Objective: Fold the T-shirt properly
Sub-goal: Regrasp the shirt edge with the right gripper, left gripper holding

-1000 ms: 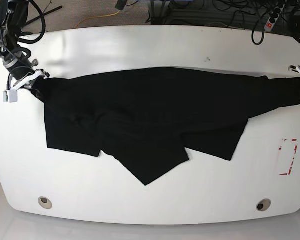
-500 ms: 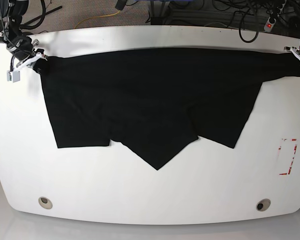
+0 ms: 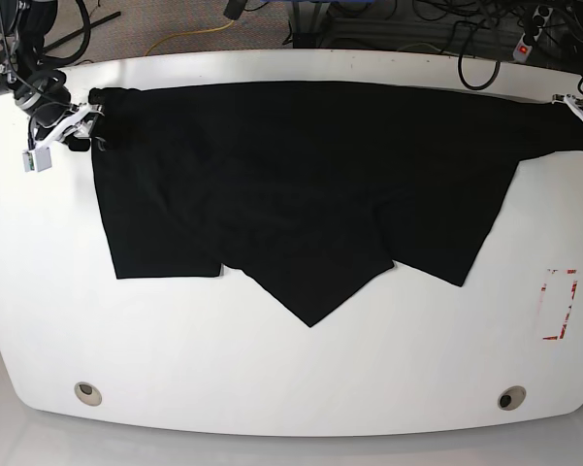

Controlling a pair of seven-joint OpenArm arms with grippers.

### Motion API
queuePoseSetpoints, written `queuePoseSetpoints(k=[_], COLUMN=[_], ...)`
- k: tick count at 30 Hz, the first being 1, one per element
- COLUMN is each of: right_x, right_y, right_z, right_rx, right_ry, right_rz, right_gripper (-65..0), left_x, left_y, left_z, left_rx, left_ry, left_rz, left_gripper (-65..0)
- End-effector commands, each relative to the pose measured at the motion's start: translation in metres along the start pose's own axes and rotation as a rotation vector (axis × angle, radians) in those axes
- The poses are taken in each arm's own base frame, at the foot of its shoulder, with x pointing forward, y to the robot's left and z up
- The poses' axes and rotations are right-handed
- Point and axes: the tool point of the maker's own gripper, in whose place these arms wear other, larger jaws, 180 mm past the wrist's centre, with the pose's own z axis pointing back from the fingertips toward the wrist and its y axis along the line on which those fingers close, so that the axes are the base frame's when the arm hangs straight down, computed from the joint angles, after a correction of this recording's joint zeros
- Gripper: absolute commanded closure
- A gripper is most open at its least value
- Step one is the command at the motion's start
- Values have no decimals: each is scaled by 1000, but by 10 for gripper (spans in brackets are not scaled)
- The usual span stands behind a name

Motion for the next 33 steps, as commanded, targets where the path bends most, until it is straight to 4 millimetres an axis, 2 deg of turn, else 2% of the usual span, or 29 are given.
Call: queuePoseSetpoints(k=[1, 3, 9, 13, 15, 20, 29, 33], right_x=[15, 17, 32, 39, 41, 48, 52, 45], right_y=[6, 7, 38, 62, 65, 59, 47, 51], right_z=[4, 4, -20, -47, -60, -88, -112, -122], right_rx=[15, 18, 124, 197, 209, 197, 151, 161], right_ry=[-44, -49, -95, -68, -51, -9, 45, 68], right_rz=[25, 26, 67, 104, 111, 112, 135, 130], right_gripper=[-442, -442, -426, -420, -415, -415, -415, -415], left_x=[10, 10, 10, 9, 9, 10, 9, 10], left_y=[10, 10, 10, 9, 9, 9, 9, 8], left_z=[4, 4, 4, 4, 4, 4, 4, 3], left_rx=[26, 26, 25, 24, 24, 25, 24, 21], left_ry=[-29, -29, -28, -28, -28, -28, -28, -28], left_rz=[-20, -20, -21, -19, -19, -20, -19, -20], left_gripper=[0, 0, 0, 0, 0, 0, 0, 0])
